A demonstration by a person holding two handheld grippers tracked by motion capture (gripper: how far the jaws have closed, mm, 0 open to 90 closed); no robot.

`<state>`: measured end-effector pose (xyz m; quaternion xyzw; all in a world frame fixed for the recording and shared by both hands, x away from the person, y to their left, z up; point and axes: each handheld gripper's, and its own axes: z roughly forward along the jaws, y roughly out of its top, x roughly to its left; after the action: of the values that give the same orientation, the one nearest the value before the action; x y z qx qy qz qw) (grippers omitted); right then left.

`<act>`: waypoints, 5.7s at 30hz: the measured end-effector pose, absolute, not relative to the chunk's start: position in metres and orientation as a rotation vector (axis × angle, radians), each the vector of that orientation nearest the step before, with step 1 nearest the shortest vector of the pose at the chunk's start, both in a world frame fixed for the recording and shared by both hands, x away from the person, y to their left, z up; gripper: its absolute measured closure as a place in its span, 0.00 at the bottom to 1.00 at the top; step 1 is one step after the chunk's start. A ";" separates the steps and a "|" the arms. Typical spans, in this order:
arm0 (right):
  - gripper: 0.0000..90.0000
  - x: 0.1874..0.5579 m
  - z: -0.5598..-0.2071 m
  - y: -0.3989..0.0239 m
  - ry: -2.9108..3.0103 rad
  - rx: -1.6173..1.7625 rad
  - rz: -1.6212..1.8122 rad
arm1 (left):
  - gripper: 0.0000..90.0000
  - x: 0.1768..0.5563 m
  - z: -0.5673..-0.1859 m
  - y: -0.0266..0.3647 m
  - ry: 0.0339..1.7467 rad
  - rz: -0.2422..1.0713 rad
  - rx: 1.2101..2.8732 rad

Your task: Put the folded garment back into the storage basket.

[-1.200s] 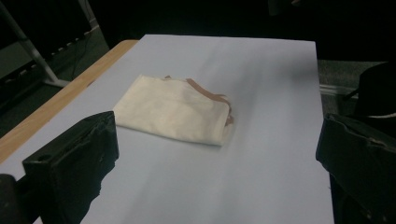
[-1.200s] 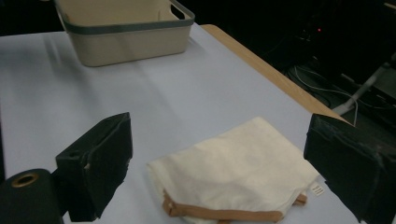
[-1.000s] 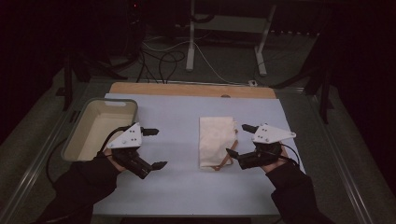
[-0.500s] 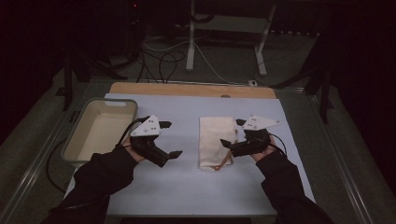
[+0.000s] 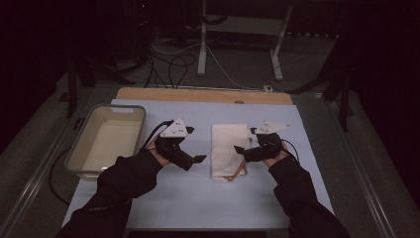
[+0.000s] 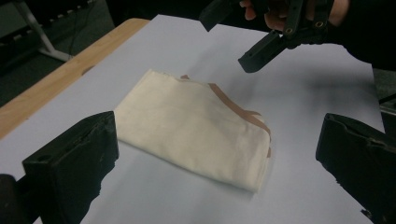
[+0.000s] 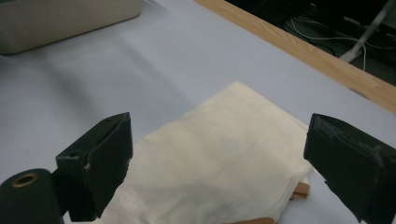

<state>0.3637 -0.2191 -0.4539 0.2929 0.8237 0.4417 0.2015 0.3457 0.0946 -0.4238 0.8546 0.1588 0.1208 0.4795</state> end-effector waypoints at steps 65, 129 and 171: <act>0.15 0.442 -0.535 -0.235 2.360 1.157 1.016 | 0.08 0.416 -0.527 0.026 0.682 0.238 2.248; 0.86 0.416 -0.518 -0.212 2.401 1.115 1.070 | 0.96 0.409 -0.512 0.003 0.695 0.259 2.312; 0.86 0.400 -0.447 -0.173 2.353 1.008 1.141 | 0.97 0.387 -0.430 0.045 0.601 0.337 2.284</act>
<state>0.3999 -0.1728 -0.4469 0.3544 0.8275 0.4014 0.1687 0.3873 0.0455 -0.4297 0.8898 0.2343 0.1312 0.3691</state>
